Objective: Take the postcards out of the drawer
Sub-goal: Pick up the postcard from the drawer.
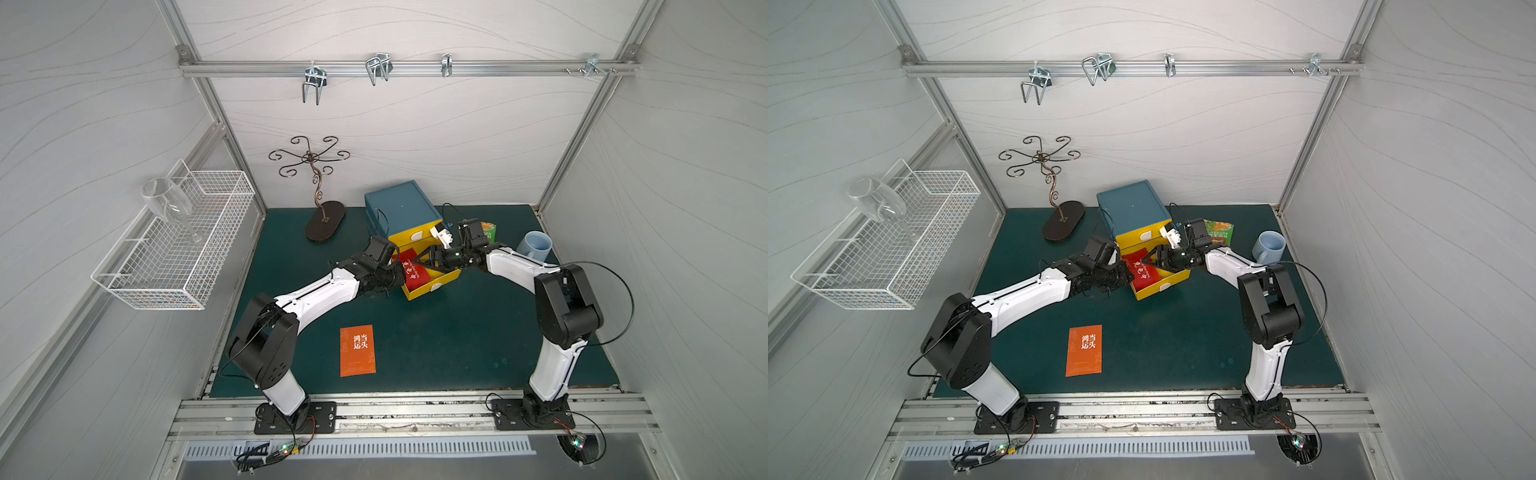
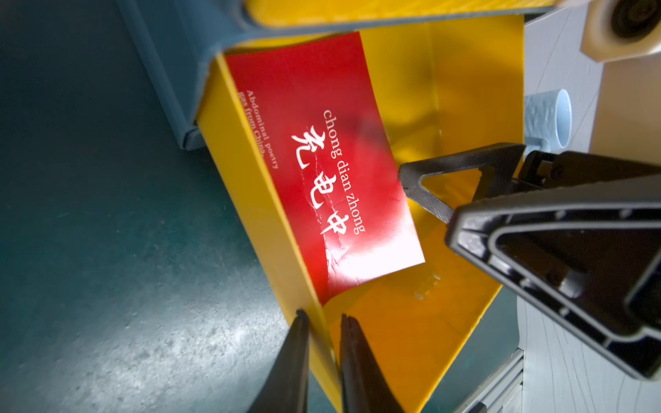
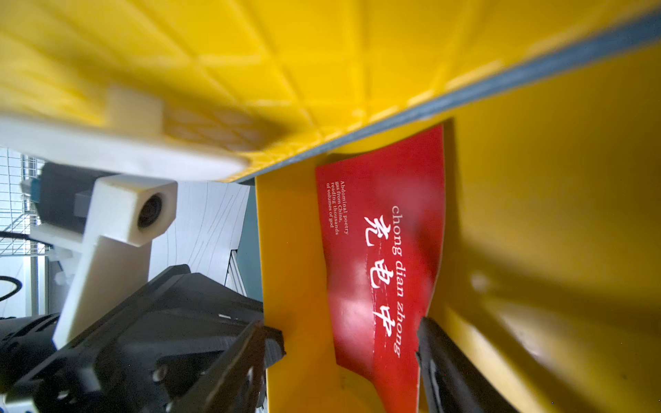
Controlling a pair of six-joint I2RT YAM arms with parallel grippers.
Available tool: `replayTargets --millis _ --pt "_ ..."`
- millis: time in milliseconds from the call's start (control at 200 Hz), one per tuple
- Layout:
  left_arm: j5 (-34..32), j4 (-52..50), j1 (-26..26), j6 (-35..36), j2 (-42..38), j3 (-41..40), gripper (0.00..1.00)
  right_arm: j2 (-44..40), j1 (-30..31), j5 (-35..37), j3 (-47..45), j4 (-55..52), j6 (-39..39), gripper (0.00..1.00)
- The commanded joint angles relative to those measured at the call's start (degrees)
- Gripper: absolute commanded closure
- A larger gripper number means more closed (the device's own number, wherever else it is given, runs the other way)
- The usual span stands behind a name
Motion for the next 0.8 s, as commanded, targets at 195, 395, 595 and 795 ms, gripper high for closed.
replayTargets --millis 195,395,595,795 --pt "2.7 0.8 -1.2 0.9 2.8 1.5 0.8 -1.4 2.3 -1.3 2.1 -4.4 -1.8 0.32" --pt "2.4 0.6 -1.2 1.0 2.6 1.4 0.8 -2.2 2.0 -1.4 0.6 -0.4 6.0 0.34" --pt "2.5 0.8 -1.2 0.9 2.7 1.3 0.8 -3.9 1.9 0.4 -0.6 2.4 12.3 0.34" --pt "2.6 1.1 -1.2 0.7 2.6 1.0 0.8 -4.3 1.9 1.1 -2.1 6.3 17.4 0.31"
